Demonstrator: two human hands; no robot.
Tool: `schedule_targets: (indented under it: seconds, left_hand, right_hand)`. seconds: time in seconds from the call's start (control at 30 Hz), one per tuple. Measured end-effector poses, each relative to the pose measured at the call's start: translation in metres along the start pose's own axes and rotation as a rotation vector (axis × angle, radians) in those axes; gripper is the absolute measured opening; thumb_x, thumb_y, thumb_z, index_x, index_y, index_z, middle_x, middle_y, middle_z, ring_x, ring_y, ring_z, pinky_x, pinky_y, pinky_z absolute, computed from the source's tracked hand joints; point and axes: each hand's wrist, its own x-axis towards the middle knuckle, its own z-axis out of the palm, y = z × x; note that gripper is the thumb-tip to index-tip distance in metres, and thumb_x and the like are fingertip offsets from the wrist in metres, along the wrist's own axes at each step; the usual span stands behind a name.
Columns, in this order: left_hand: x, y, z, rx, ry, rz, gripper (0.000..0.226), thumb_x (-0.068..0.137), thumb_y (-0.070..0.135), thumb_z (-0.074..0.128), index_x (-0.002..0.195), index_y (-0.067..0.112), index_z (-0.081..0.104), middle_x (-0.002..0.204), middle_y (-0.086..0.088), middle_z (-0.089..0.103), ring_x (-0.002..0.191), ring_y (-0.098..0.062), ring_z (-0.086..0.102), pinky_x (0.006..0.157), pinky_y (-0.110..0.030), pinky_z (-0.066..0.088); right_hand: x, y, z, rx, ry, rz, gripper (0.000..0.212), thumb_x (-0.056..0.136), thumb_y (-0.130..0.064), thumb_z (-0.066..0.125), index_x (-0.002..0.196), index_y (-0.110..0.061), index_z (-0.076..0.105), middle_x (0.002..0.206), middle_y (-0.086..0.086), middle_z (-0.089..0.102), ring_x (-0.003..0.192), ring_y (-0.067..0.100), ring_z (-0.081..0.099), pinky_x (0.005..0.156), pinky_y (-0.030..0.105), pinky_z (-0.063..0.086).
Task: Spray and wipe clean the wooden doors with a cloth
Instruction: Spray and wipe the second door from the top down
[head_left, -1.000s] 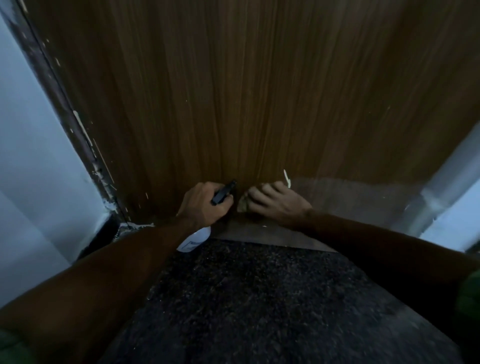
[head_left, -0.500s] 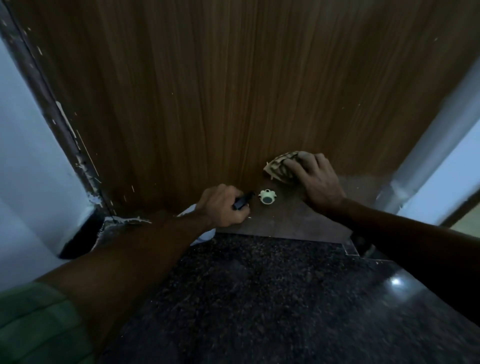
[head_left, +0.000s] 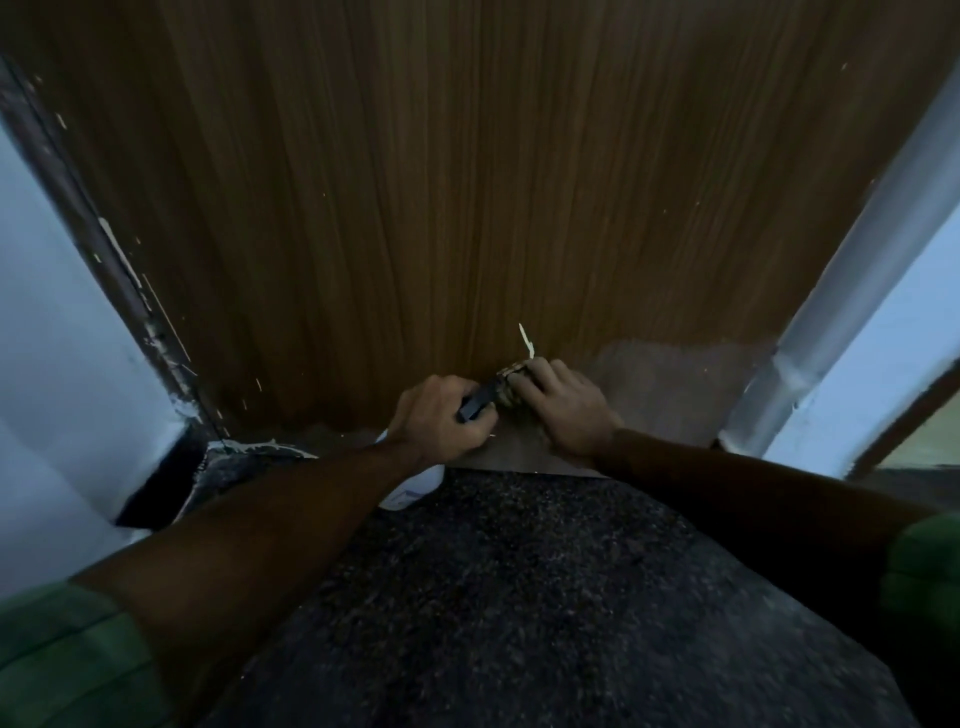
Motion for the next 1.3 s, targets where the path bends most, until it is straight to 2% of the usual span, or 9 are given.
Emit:
schedule_targets:
  seconds: [0.17, 0.3, 0.4, 0.5, 0.67, 0.8, 1.0, 1.17, 1.3]
  left_hand:
    - [-0.001, -0.004, -0.001, -0.028, 0.008, -0.007, 0.035, 0.094, 0.036, 0.069, 0.064, 0.028, 0.053, 0.060, 0.008, 0.057, 0.056, -0.013, 0.054, 0.058, -0.031, 0.040]
    - [0.000, 0.003, 0.003, -0.049, -0.032, 0.005, 0.037, 0.094, 0.037, 0.069, 0.063, 0.027, 0.051, 0.058, 0.009, 0.054, 0.055, -0.013, 0.052, 0.058, -0.030, 0.040]
    - [0.008, 0.008, 0.001, -0.079, -0.006, -0.010, 0.038, 0.092, 0.041, 0.067, 0.064, 0.020, 0.054, 0.056, 0.007, 0.053, 0.051, -0.010, 0.049, 0.055, -0.030, 0.037]
    - [0.013, 0.006, 0.001, -0.112, 0.033, -0.021, 0.040, 0.088, 0.047, 0.059, 0.065, 0.015, 0.054, 0.055, 0.005, 0.053, 0.050, -0.015, 0.050, 0.053, -0.031, 0.038]
    - [0.017, -0.002, 0.005, -0.129, 0.083, -0.038, 0.041, 0.095, 0.036, 0.068, 0.062, 0.021, 0.048, 0.056, 0.004, 0.052, 0.049, -0.013, 0.049, 0.051, -0.030, 0.031]
    - [0.014, -0.012, 0.008, -0.105, 0.042, -0.042, 0.037, 0.096, 0.035, 0.069, 0.064, 0.025, 0.051, 0.059, 0.006, 0.056, 0.052, -0.013, 0.053, 0.054, -0.030, 0.035]
    - [0.001, -0.006, 0.007, 0.062, -0.123, 0.064, 0.030, 0.086, 0.052, 0.059, 0.073, 0.025, 0.060, 0.067, 0.008, 0.062, 0.064, -0.016, 0.060, 0.062, -0.029, 0.039]
    - [0.000, 0.008, 0.021, 0.225, -0.243, -0.042, 0.035, 0.089, 0.053, 0.066, 0.074, 0.022, 0.063, 0.080, 0.002, 0.069, 0.078, -0.022, 0.069, 0.069, -0.031, 0.052]
    - [0.001, 0.017, 0.036, 0.262, -0.198, -0.139, 0.032, 0.089, 0.050, 0.068, 0.077, 0.020, 0.064, 0.084, -0.001, 0.069, 0.084, -0.025, 0.070, 0.072, -0.031, 0.051]
  right_hand:
    - [0.026, -0.015, 0.002, -0.401, -0.128, -0.335, 0.043, 0.094, -0.028, 0.046, 0.132, -0.018, 0.064, 0.131, 0.011, 0.054, 0.111, 0.034, 0.049, 0.086, 0.047, 0.046]
    - [0.011, -0.009, 0.011, -0.690, -0.202, -0.568, 0.038, 0.100, -0.018, 0.043, 0.120, -0.024, 0.074, 0.131, 0.010, 0.046, 0.114, 0.032, 0.047, 0.095, 0.045, 0.048]
    - [-0.013, 0.027, 0.007, -0.721, -0.103, -0.610, 0.053, 0.104, 0.000, 0.021, 0.121, -0.011, 0.070, 0.144, 0.012, 0.047, 0.113, 0.032, 0.052, 0.091, 0.045, 0.054]
    - [-0.042, 0.063, -0.002, -0.522, 0.027, -0.404, 0.048, 0.102, -0.005, 0.032, 0.138, -0.019, 0.061, 0.139, 0.012, 0.056, 0.104, 0.033, 0.059, 0.080, 0.043, 0.049]
    - [-0.034, 0.035, -0.002, -0.076, 0.201, 0.097, 0.076, 0.081, -0.004, 0.067, 0.152, -0.019, 0.045, 0.137, 0.020, 0.048, 0.107, 0.038, 0.051, 0.081, 0.047, 0.051]
    - [-0.004, 0.003, 0.010, -0.158, 0.053, -0.204, 0.065, 0.084, -0.016, 0.071, 0.146, -0.023, 0.051, 0.133, 0.015, 0.052, 0.104, 0.032, 0.052, 0.078, 0.043, 0.049]
    - [-0.007, 0.011, 0.013, -0.281, 0.058, -0.287, 0.050, 0.088, -0.021, 0.057, 0.138, -0.023, 0.059, 0.133, 0.014, 0.055, 0.104, 0.031, 0.051, 0.081, 0.043, 0.043]
    - [-0.045, 0.045, 0.002, -0.064, 0.107, 0.108, 0.070, 0.077, -0.029, 0.058, 0.145, -0.021, 0.045, 0.133, 0.021, 0.050, 0.107, 0.037, 0.054, 0.082, 0.044, 0.036]
    - [-0.044, 0.038, -0.006, -0.005, 0.090, 0.216, 0.059, 0.087, -0.034, 0.050, 0.144, -0.019, 0.049, 0.130, 0.019, 0.050, 0.109, 0.037, 0.054, 0.082, 0.043, 0.036]
